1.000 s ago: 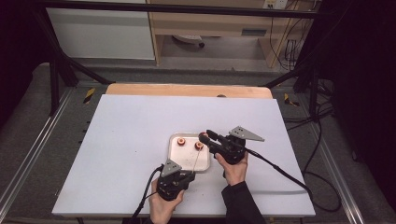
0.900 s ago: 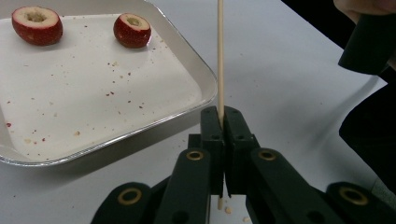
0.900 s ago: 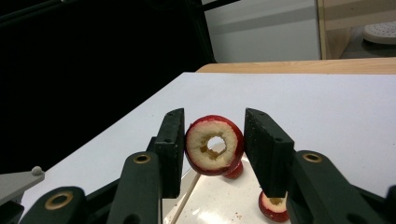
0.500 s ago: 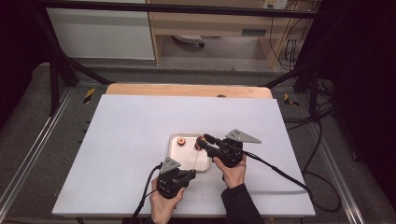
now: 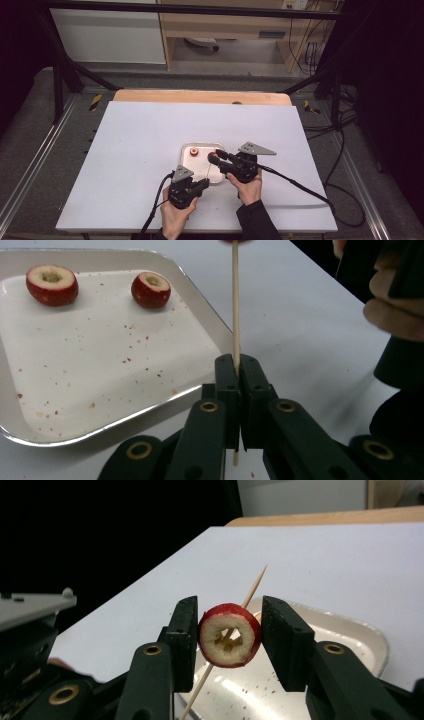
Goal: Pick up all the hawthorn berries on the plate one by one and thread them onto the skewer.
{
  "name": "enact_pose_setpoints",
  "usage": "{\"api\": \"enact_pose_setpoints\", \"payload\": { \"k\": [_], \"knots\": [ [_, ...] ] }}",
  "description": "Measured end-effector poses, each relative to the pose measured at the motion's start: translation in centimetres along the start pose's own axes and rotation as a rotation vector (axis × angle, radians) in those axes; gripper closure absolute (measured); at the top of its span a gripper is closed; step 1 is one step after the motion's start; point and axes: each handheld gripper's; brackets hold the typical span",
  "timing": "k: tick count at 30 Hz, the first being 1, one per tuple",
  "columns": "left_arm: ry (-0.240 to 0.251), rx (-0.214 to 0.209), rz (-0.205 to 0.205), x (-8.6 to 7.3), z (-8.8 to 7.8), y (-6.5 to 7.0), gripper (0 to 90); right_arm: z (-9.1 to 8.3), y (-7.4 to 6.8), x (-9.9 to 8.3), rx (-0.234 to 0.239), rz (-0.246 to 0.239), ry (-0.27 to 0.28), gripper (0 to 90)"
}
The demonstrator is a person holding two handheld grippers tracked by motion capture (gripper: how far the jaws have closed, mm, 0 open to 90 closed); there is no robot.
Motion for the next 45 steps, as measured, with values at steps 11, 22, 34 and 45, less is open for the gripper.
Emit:
{"api": "enact_pose_setpoints", "payload": {
  "k": [11, 22, 34, 45],
  "knots": [
    [-0.001, 0.029, 0.022, 0.8, 0.2, -0.6, 88.4, 0.7, -0.4, -1.6, 0.035, 0.014, -0.061, 60.4],
    [-0.016, 0.036, 0.057, 0.8, 0.6, -0.8, 88.5, 0.9, -0.5, -2.1, 0.024, 0.003, -0.088, 60.4],
    [-0.006, 0.036, 0.073, 0.8, 0.5, -1.0, 88.5, 1.1, -0.4, -2.2, 0.043, 0.018, -0.112, 60.1],
    [-0.031, 0.074, 0.105, -0.2, -1.0, -2.3, 88.4, 0.4, 0.5, -0.7, -0.046, -0.061, -0.147, 25.2]
  ]
}}
Point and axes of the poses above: each handheld gripper's, and its own axes: z roughly forward along the jaws, x roughly out of its top, y roughly to its right, and after that the axes turned 5 degrees about z, right-handed
